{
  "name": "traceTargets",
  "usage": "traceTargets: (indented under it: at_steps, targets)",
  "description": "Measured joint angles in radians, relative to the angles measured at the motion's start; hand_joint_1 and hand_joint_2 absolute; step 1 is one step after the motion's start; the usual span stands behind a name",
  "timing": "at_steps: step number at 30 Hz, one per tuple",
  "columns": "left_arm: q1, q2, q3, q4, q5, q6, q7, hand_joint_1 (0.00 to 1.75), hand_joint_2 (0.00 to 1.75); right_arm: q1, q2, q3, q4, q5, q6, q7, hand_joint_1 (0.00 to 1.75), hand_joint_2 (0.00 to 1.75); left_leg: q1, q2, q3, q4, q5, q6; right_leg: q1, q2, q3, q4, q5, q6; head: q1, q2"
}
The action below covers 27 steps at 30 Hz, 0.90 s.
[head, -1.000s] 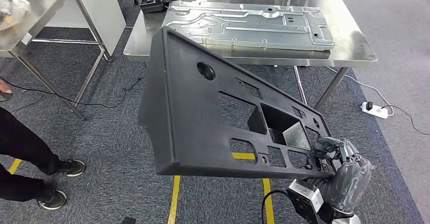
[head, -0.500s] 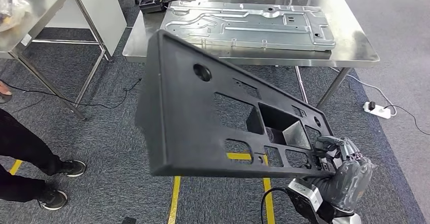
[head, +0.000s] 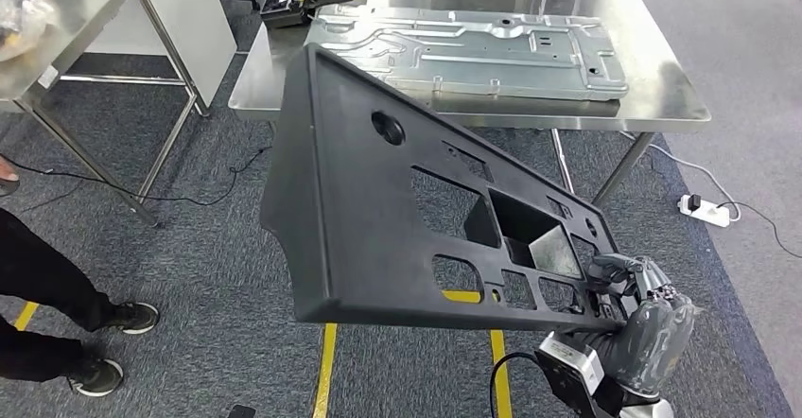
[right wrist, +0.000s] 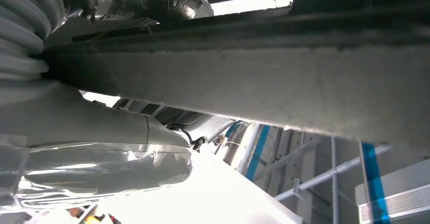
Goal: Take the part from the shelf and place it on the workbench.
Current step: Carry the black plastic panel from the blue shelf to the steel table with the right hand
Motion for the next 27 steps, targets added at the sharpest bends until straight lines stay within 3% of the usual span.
traceTargets:
  at_steps: [2, 3, 5, 6, 7, 8, 9, 10, 12, 16, 18, 21, 22, 23, 24, 26, 27]
  targets:
    - [0.001, 0.0, 0.0, 0.0, 0.0, -0.001, 0.0, 0.0, 1.75, -0.001, 0.0, 0.0, -0.001, 0.0, 0.0, 0.0, 1.75, 1.75, 0.006, 0.0, 0.008, -0.012, 0.004, 0.011, 0.0, 0.0, -0.006, 0.019, -0.016, 0.01, 0.0, 0.0]
    - [0.0, -0.001, 0.0, 0.0, 0.0, -0.001, 0.0, 0.0, 1.75, -0.001, 0.0, -0.001, -0.001, 0.0, 0.0, 0.0, 1.75, 1.75, 0.009, 0.0, 0.012, -0.018, 0.006, 0.017, -0.001, 0.001, -0.024, 0.057, -0.038, 0.015, 0.001, 0.0]
    - [-0.001, -0.001, 0.0, 0.0, 0.0, -0.002, -0.001, 0.0, 1.75, -0.001, 0.0, -0.002, 0.0, 0.0, 0.0, 0.0, 1.75, 1.75, 0.009, 0.001, 0.015, -0.02, 0.003, 0.026, -0.005, 0.001, -0.09, 0.184, -0.094, 0.023, 0.001, 0.0]
    - [-0.001, -0.001, 0.0, 0.0, 0.0, -0.002, -0.001, 0.0, 1.75, 0.0, 0.0, -0.002, 0.0, 0.0, 0.0, 0.0, 1.75, 1.75, 0.008, 0.001, 0.015, -0.019, 0.0, 0.027, -0.007, 0.001, -0.124, 0.243, -0.11, 0.026, 0.001, 0.0]
    - [0.0, 0.0, 0.0, 0.0, 0.0, -0.003, -0.002, 0.0, 1.75, 0.0, 0.0, -0.002, 0.001, 0.0, 0.0, 0.0, 1.75, 1.75, 0.008, 0.001, 0.017, -0.018, -0.003, 0.027, -0.009, 0.001, -0.146, 0.275, -0.109, 0.029, 0.001, 0.0]
    - [0.0, 0.0, 0.0, 0.0, 0.0, -0.004, -0.003, 0.0, 1.75, 0.0, 0.0, -0.002, 0.002, -0.001, 0.0, 0.0, 1.75, 1.75, 0.008, 0.0, 0.02, -0.017, -0.006, 0.026, -0.011, 0.0, -0.149, 0.269, -0.088, 0.03, 0.001, 0.0]
    - [0.001, -0.001, 0.0, 0.0, 0.0, -0.004, -0.005, 0.0, 1.75, 0.0, 0.0, -0.002, 0.002, -0.002, 0.0, 0.0, 1.75, 1.75, 0.009, -0.001, 0.025, -0.015, -0.011, 0.023, -0.013, 0.0, -0.133, 0.225, -0.051, 0.031, 0.001, 0.0]
    - [0.001, -0.001, 0.0, 0.0, 0.0, -0.004, -0.006, 0.0, 1.75, -0.001, 0.0, -0.002, 0.003, -0.003, 0.0, 0.001, 1.75, 1.75, 0.009, -0.002, 0.031, -0.013, -0.017, 0.02, -0.015, 0.0, -0.104, 0.158, -0.012, 0.03, 0.002, 0.0]
    - [0.0, -0.001, 0.0, 0.0, 0.0, -0.004, -0.008, 0.0, 1.75, -0.002, 0.0, -0.002, 0.003, -0.006, 0.0, 0.001, 1.75, 1.75, 0.006, -0.003, 0.036, -0.007, -0.029, 0.009, -0.013, 0.0, -0.052, 0.048, 0.027, 0.024, 0.001, 0.0]
    - [-0.001, -0.001, 0.0, 0.0, 0.0, -0.004, -0.008, 0.0, 1.75, -0.001, 0.0, -0.002, 0.003, -0.008, 0.0, 0.001, 1.75, 1.75, 0.004, -0.001, 0.043, -0.006, -0.042, -0.014, -0.01, 0.004, -0.031, 0.013, 0.014, 0.001, 0.001, 0.0]
    - [-0.002, 0.0, 0.0, 0.0, 0.0, -0.004, -0.008, 0.0, 1.75, -0.001, 0.0, -0.003, 0.003, -0.009, 0.0, 0.001, 1.75, 1.75, 0.007, 0.001, 0.025, 0.045, -0.07, -0.023, -0.014, 0.002, -0.017, 0.006, 0.009, -0.014, 0.0, 0.0]
    - [0.0, 0.0, 0.0, 0.0, 0.0, -0.003, -0.008, 0.0, 1.75, -0.001, 0.0, -0.003, 0.003, -0.01, 0.0, 0.001, 1.75, 1.75, 0.009, 0.001, -0.084, 0.237, -0.138, -0.031, -0.011, -0.001, 0.001, 0.004, -0.006, -0.027, 0.0, 0.0]
    - [0.002, 0.0, 0.0, 0.0, 0.0, -0.002, -0.008, 0.0, 1.75, 0.0, 0.0, -0.003, 0.004, -0.01, 0.0, 0.001, 1.75, 1.75, 0.009, 0.001, -0.116, 0.279, -0.139, -0.031, -0.01, 0.0, 0.008, 0.004, -0.012, -0.028, 0.0, 0.0]
    - [0.003, 0.0, 0.0, 0.0, 0.0, -0.002, -0.008, 0.0, 1.75, 0.0, 0.0, -0.003, 0.004, -0.01, 0.0, 0.001, 1.75, 1.75, 0.008, 0.001, -0.132, 0.287, -0.121, -0.03, -0.008, 0.001, 0.016, 0.004, -0.018, -0.028, 0.0, 0.0]
    - [0.004, 0.0, 0.0, 0.0, 0.0, -0.002, -0.008, 0.0, 1.75, 0.0, 0.0, -0.003, 0.004, -0.01, 0.0, 0.0, 1.75, 1.75, 0.008, 0.001, -0.129, 0.255, -0.083, -0.026, -0.006, 0.002, 0.027, 0.004, -0.026, -0.028, 0.0, 0.0]
    - [0.003, 0.0, 0.0, 0.0, 0.0, -0.002, -0.008, 0.0, 1.75, 0.0, 0.0, -0.003, 0.004, -0.01, 0.0, 0.0, 1.75, 1.75, 0.002, 0.001, -0.086, 0.131, 0.002, -0.01, -0.002, 0.003, 0.047, 0.003, -0.044, -0.024, 0.001, 0.0]
    - [0.003, 0.001, 0.0, 0.0, 0.0, -0.002, -0.008, 0.0, 1.75, 0.0, 0.0, -0.003, 0.004, -0.011, 0.0, -0.001, 1.75, 1.75, -0.002, 0.002, -0.063, 0.075, 0.025, -0.002, -0.001, 0.004, 0.053, 0.003, -0.052, -0.02, 0.001, 0.0]
